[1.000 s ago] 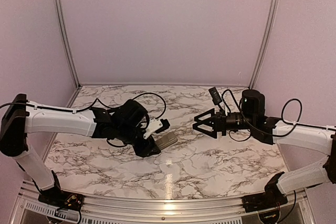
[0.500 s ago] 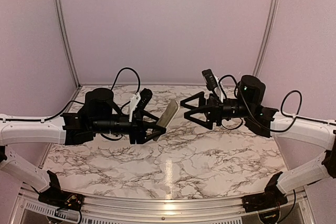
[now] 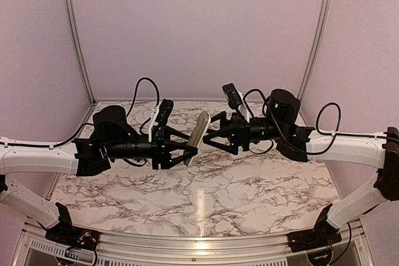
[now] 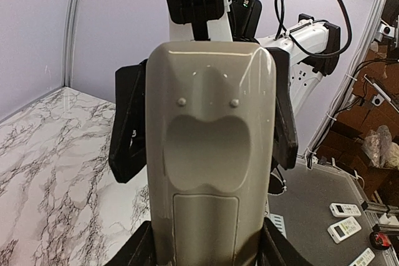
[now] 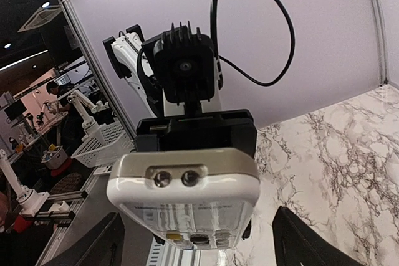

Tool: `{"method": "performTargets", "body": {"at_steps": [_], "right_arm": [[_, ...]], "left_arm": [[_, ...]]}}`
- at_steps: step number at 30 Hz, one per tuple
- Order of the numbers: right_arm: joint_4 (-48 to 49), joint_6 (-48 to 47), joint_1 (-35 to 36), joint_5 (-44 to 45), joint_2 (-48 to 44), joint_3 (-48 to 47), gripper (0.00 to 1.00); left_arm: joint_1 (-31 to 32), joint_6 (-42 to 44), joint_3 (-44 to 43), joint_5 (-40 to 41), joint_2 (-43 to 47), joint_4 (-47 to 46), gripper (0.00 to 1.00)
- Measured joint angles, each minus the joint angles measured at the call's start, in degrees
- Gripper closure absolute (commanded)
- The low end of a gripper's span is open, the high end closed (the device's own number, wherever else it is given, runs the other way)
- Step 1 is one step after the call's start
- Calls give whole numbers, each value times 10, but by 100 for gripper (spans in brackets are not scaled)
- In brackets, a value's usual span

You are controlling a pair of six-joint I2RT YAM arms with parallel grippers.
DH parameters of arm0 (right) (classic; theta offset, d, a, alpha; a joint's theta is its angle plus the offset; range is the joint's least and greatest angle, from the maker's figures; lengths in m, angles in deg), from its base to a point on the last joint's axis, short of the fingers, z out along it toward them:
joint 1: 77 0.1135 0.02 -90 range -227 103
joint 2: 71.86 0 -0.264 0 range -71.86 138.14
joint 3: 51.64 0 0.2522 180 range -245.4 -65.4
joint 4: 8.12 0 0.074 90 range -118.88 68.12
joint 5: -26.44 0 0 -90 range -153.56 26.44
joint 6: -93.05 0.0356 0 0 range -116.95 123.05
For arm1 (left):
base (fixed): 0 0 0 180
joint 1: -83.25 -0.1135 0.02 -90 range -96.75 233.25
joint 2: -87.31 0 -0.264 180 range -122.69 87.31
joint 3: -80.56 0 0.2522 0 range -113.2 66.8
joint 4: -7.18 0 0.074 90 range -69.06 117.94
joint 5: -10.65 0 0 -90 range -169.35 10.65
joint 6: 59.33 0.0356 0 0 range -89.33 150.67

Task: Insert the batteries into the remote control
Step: Pass from the left arm to the right

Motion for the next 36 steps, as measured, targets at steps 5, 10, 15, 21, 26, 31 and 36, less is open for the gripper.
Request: {"method": "performTargets", "body": {"at_steps": [5,10,15,21,26,31,36], "right_arm": [[36,28,2,-7,20,-2,35],[62,50,5,-15,24,-5,43],[80,54,5,-15,28,-5,57],[84,52,5,-12,32,-5,66],[16,30,5,7,32,-24,71],[-123,-13,-7,53,50,-81,73],[-266,-57,-24,109,96,-127,74]], "left_arm": [[0,-5,0,-5,-3,-18,73],[0,-7,0,-5,-10,-22,73],[0,-18,0,-6,-11,-28,73],[0,-26,0,-3,-11,-27,38],[-6,-31,0,29,-9,-2,1],[-49,-56,38,89,40,23,1],[-88,-88,62,177,107,59,1]]}}
